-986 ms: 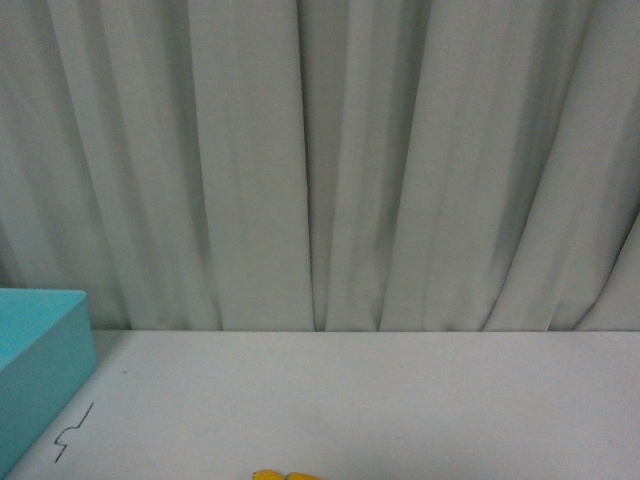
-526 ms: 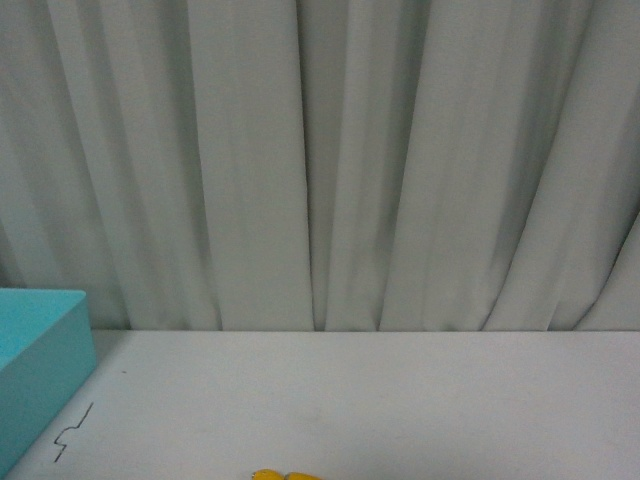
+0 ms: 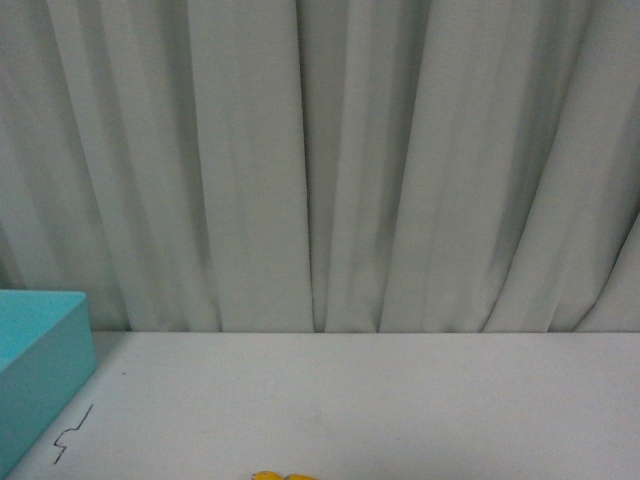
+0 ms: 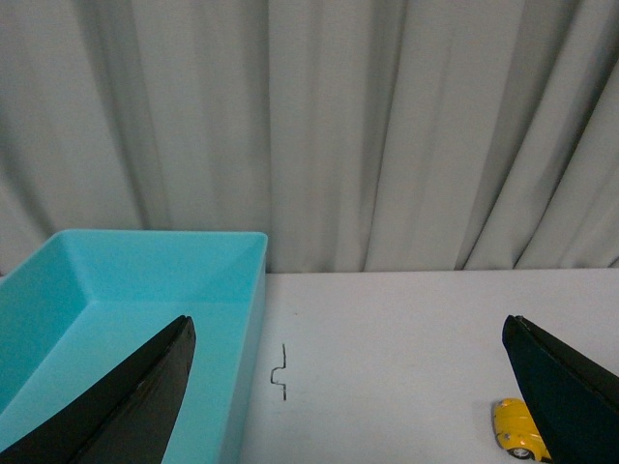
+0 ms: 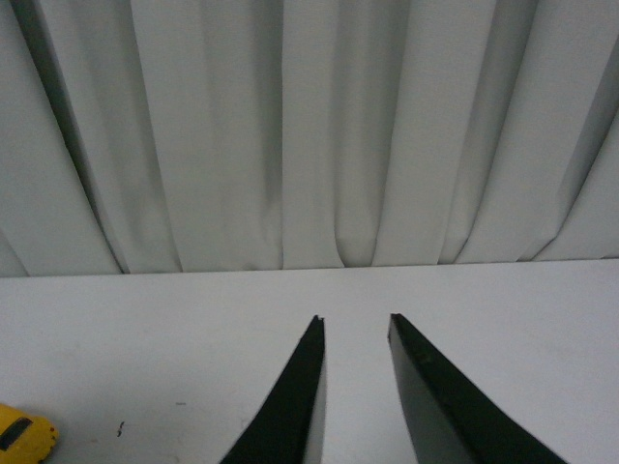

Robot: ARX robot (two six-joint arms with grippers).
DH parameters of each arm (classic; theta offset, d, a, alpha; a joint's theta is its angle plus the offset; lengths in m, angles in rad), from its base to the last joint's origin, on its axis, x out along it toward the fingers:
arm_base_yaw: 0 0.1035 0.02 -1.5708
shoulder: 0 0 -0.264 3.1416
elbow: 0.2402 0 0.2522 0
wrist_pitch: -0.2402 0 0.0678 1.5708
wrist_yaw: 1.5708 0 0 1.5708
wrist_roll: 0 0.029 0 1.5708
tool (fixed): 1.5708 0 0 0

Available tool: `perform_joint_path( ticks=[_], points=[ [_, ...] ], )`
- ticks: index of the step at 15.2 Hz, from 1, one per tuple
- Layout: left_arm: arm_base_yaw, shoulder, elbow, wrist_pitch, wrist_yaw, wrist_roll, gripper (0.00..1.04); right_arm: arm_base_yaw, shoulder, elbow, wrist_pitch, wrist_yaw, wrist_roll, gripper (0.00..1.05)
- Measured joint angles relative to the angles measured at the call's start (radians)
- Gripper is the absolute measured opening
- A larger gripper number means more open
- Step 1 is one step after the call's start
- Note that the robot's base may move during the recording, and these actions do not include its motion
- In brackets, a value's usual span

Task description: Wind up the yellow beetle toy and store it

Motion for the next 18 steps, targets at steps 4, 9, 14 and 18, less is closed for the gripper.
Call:
perform_joint_path(
  ticks=[4,9,14,18],
  points=[
    [0.0,0.0,0.0,0.0,0.0,0.0,0.98,0.0,0.0,0.0,0.0,0.0,0.0,0.65],
    [0.092,0.267,0.202,-0.391,-0.058,-0.277,0.98,0.0,0.0,0.0,0.001,0.0,0.0,0.98],
    [0.058,0.566,0.279,-0.093,0.021,-0.36,0.98,0.0,0.0,0.0,0.0,0.0,0.0,0.98],
    [-0.043,1.096,0.472,0.269,0.039,-0.311,0.98,0.0,0.0,0.0,0.0,0.0,0.0,0.98]
  ],
)
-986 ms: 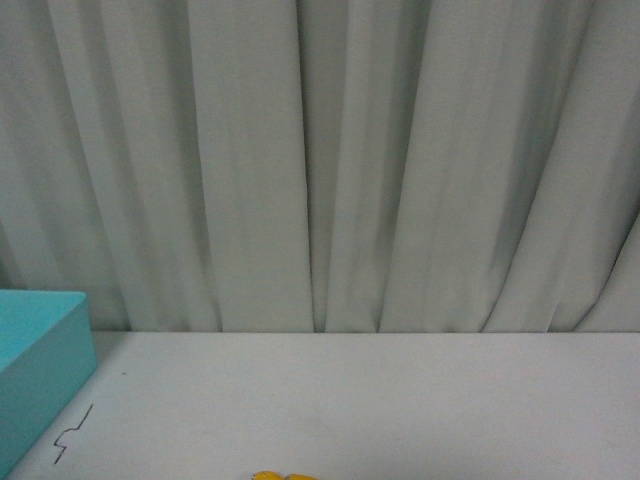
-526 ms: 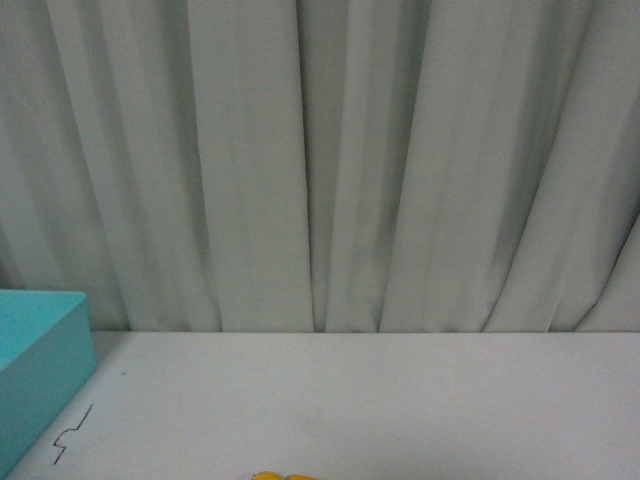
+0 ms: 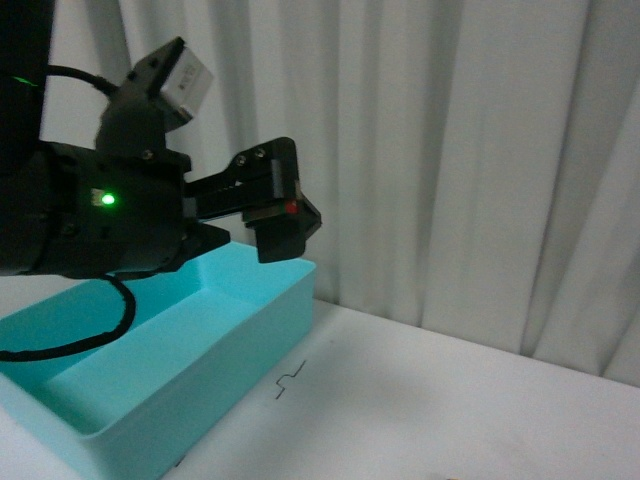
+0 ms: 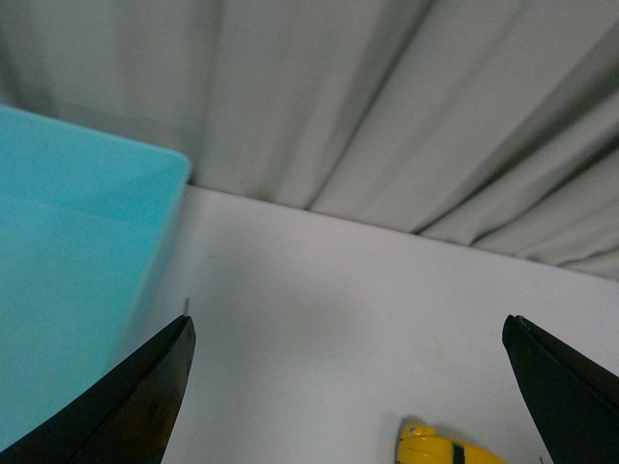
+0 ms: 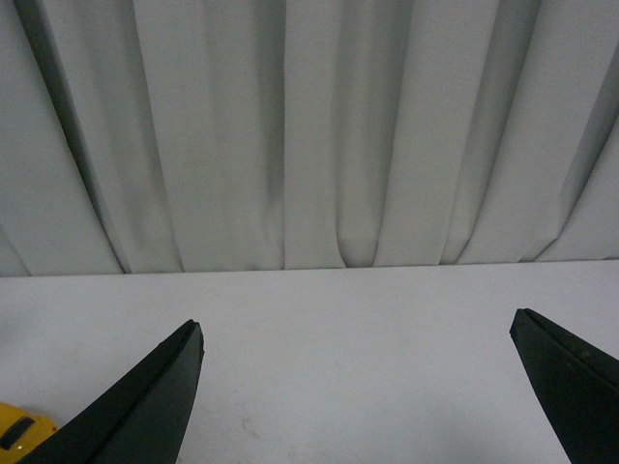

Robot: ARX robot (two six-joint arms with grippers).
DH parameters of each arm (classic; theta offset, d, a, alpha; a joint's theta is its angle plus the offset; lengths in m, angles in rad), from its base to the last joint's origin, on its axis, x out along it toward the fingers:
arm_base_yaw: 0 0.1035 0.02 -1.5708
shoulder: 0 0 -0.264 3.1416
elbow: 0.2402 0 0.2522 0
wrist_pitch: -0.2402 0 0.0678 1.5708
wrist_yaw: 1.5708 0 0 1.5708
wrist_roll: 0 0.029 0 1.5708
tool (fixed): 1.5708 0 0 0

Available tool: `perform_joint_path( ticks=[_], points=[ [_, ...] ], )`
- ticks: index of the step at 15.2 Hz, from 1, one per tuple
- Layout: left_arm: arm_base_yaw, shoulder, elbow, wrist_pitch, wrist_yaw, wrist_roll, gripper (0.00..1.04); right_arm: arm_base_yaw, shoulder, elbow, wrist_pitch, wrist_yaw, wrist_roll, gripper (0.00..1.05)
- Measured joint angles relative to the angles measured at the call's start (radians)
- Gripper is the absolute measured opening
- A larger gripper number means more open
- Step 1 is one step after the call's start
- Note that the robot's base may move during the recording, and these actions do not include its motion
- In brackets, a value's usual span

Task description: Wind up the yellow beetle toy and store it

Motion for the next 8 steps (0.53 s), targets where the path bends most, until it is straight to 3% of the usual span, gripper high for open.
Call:
perform_joint_path(
  ticks=[5,8],
  points=[
    [-0.082,0.465,0.382,-0.106,0.205,0.329,0.98,0.0,0.0,0.0,0.0,0.0,0.0,0.98],
    [-0.17,0.588,0.596,-0.335,0.349,0.615,0.98,0.0,0.0,0.0,0.0,0.0,0.0,0.98]
  ],
)
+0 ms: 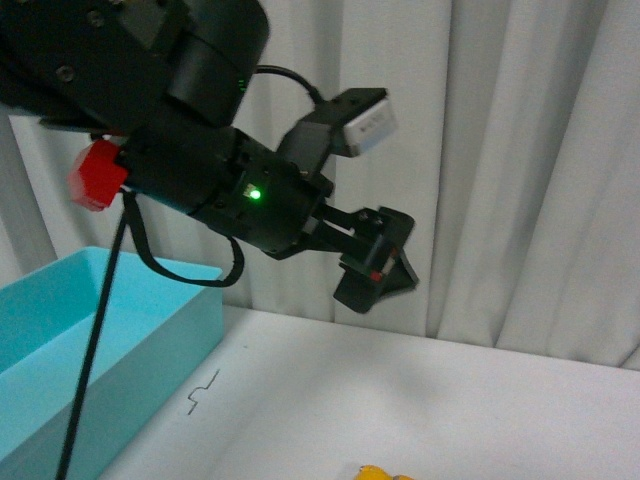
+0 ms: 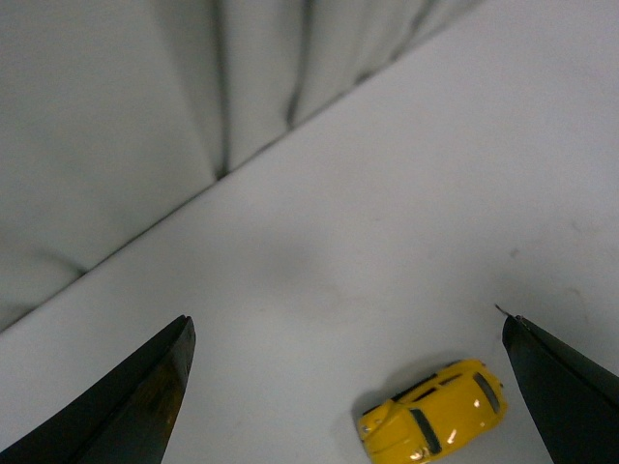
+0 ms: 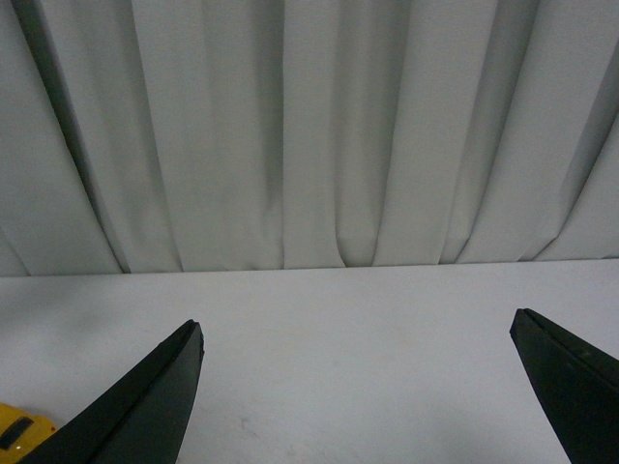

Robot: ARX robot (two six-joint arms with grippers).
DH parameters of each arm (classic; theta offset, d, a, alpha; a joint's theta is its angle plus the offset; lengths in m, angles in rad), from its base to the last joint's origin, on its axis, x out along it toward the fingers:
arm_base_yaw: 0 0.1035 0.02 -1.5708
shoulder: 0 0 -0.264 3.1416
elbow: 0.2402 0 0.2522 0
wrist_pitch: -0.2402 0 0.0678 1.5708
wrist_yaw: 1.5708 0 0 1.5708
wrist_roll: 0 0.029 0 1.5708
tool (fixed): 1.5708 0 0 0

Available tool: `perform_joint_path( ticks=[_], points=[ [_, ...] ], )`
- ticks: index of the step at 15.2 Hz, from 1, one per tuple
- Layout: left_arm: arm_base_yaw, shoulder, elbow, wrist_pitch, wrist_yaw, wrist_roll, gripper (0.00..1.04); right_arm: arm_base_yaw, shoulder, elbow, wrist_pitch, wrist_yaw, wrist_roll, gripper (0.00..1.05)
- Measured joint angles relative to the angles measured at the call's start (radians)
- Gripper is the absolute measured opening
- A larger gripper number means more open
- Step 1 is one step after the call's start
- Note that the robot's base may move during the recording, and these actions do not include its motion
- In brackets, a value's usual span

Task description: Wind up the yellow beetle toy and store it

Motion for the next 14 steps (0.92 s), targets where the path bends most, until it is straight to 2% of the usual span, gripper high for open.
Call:
perform_joint_path(
  ticks=[1,4,6,7,11,14],
  points=[
    [-0.042,0.043,0.067,-0.105,0.028,0.108,0.98,0.0,0.0,0.0,0.0,0.0,0.0,0.98],
    [-0.134,0.145,0.153,-0.31,0.023,0.395,0.98,0.0,0.0,0.0,0.0,0.0,0.0,0.98],
    [-0.173,0.23,0.186,-0.395,-0.03,0.569,0.98,0.0,0.0,0.0,0.0,0.0,0.0,0.98],
    [-0.187,0.277,0.193,-0.382,-0.074,0.653,0.98,0.0,0.0,0.0,0.0,0.0,0.0,0.98],
    [-0.196,0.388,0.193,-0.4,-0.14,0.856,0.98,0.0,0.0,0.0,0.0,0.0,0.0,0.98],
    [-0.196,0.417,0.193,-0.393,-0.154,0.902,0.98,0.0,0.0,0.0,0.0,0.0,0.0,0.98]
  ],
)
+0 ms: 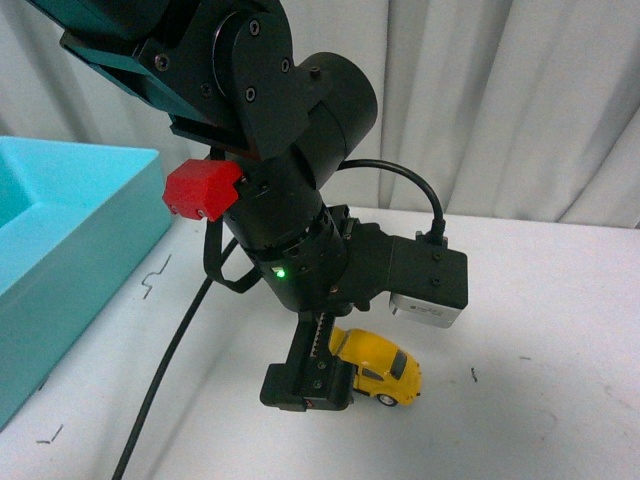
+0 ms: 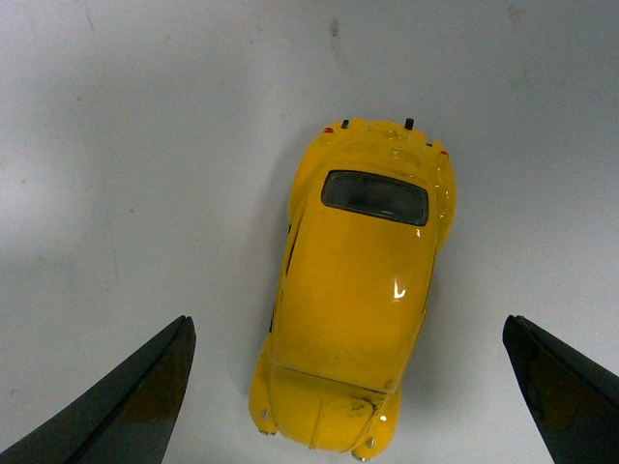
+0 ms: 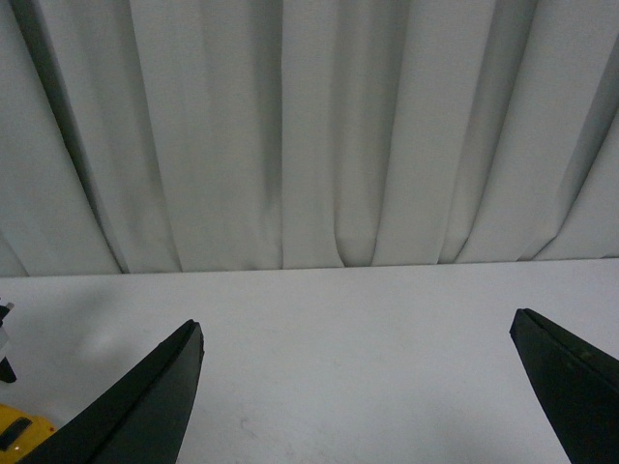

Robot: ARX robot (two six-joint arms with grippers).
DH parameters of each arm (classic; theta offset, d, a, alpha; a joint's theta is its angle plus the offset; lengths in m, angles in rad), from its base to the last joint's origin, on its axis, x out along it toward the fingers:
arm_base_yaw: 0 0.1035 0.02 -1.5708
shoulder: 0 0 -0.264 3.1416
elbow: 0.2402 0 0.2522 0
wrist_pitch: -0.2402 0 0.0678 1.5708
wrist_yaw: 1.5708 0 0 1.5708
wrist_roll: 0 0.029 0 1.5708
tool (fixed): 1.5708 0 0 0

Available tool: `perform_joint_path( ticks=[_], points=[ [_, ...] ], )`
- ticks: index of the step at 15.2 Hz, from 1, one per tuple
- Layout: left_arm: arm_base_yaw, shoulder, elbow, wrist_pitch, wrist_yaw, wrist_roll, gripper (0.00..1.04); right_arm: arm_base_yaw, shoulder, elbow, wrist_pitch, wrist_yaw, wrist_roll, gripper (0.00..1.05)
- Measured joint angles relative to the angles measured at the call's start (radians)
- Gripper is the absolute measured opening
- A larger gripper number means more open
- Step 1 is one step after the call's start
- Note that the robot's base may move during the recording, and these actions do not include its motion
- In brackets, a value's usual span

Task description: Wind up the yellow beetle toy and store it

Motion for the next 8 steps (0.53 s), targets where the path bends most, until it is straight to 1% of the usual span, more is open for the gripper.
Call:
perform_joint_path(
  ticks=[2,6,8],
  points=[
    [-0.002,0.029,0.002,0.015,-0.001,0.018,0.98,0.0,0.0,0.0,0.0,0.0,0.0,0.98],
    [-0.01,0.064,0.011,0.033,-0.02,0.025,0.58,0.0,0.0,0.0,0.0,0.0,0.0,0.98],
    [-0.006,0.064,0.029,0.015,-0.029,0.001,0.41,0.0,0.0,0.0,0.0,0.0,0.0,0.98]
  ],
)
